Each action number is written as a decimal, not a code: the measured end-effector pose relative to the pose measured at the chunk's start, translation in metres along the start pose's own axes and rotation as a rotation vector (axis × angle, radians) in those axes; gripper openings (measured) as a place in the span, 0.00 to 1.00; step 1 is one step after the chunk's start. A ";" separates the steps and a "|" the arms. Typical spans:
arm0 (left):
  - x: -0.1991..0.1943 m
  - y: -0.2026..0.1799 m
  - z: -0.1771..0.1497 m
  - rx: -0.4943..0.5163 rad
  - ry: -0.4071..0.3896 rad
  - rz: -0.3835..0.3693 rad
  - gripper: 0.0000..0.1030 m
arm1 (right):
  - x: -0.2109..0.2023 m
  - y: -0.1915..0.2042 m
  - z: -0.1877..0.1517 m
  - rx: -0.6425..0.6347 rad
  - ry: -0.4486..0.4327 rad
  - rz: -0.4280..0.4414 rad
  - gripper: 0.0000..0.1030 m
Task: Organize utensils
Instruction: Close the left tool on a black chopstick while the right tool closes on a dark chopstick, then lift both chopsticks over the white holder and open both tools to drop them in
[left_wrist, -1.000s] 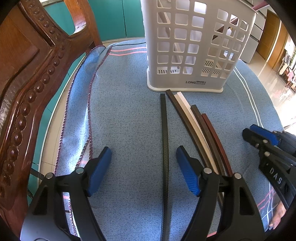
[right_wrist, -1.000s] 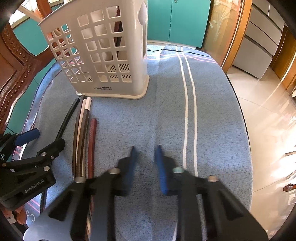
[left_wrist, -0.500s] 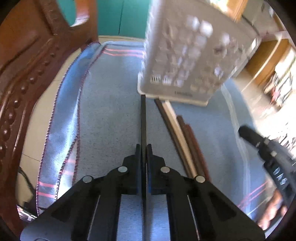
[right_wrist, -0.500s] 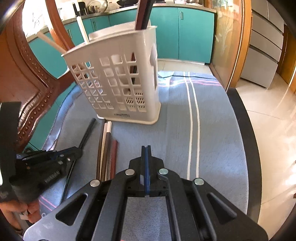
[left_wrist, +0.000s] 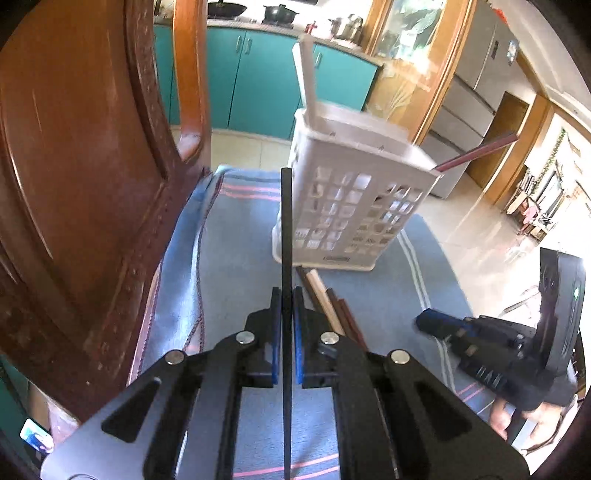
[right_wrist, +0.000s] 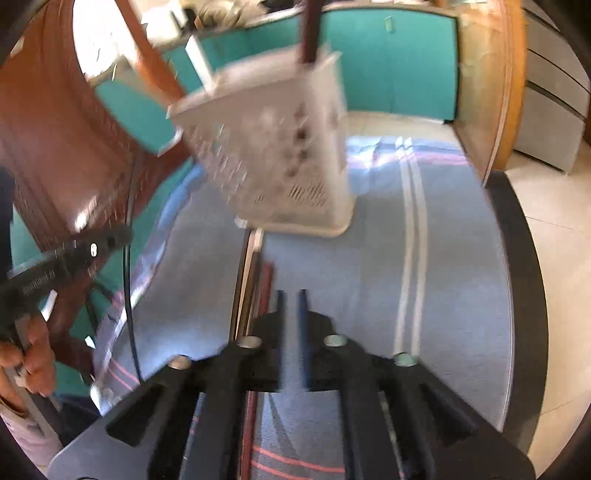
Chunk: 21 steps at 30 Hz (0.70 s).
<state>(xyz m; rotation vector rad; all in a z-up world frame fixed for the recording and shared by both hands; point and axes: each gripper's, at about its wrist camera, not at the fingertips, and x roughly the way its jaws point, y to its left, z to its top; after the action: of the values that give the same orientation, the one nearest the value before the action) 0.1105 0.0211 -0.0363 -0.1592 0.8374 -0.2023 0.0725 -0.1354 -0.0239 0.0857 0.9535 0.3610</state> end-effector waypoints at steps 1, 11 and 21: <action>0.002 0.000 -0.001 0.000 0.006 0.005 0.06 | 0.009 0.008 -0.002 -0.026 0.021 -0.006 0.23; 0.001 -0.003 -0.004 0.032 -0.019 0.012 0.06 | 0.056 0.036 -0.008 -0.096 0.132 -0.116 0.23; -0.044 -0.007 0.003 0.062 -0.189 -0.055 0.06 | 0.016 0.041 0.009 -0.074 0.026 0.027 0.06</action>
<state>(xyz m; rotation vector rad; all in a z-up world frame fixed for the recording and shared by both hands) 0.0835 0.0249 -0.0013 -0.1412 0.6383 -0.2608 0.0773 -0.0905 -0.0215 0.0262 0.9641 0.4231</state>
